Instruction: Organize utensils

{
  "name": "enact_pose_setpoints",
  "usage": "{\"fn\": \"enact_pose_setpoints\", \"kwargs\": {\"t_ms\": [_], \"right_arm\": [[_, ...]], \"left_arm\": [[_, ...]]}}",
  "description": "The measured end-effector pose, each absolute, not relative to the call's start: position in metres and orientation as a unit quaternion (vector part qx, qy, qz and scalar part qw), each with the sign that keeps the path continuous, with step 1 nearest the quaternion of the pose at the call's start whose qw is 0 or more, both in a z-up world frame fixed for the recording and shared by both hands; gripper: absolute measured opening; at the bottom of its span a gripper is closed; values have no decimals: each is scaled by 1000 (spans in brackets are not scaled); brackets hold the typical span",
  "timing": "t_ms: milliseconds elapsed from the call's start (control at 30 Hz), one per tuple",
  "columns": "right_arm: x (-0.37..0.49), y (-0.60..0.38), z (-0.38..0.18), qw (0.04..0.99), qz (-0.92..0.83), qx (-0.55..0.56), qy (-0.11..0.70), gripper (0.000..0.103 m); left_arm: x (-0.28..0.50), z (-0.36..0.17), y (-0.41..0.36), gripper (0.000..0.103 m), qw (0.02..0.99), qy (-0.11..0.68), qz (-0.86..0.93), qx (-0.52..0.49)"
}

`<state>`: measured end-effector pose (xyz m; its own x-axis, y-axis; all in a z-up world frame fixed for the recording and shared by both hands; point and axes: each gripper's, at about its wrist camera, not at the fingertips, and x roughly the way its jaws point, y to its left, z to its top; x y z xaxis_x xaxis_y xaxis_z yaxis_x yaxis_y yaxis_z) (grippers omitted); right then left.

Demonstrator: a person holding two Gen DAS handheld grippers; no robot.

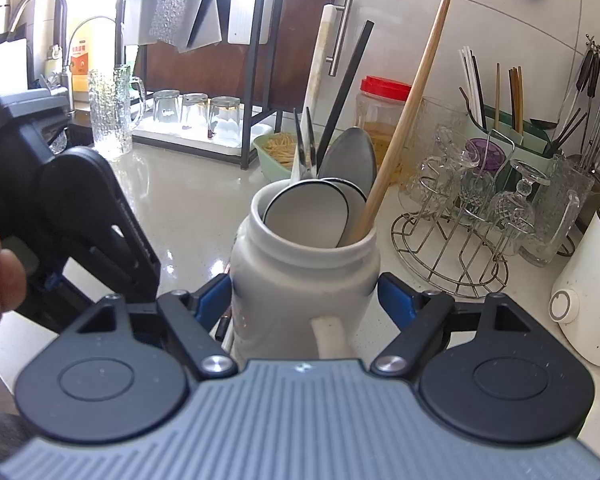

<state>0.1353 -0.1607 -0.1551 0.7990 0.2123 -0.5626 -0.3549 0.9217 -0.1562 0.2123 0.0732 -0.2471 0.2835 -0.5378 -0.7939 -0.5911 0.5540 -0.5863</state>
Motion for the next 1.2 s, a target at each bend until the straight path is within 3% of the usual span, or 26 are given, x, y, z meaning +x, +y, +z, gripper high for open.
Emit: {"fn": "enact_pose_setpoints", "kwargs": {"t_ms": [400, 1200], "right_arm": [[137, -160, -156, 939, 152, -122, 282, 83], [142, -153, -163, 941, 139, -136, 275, 88]], "left_arm": [[202, -221, 94, 0, 686, 601, 23, -410], [210, -103, 101, 0, 745, 653, -41, -133]]}}
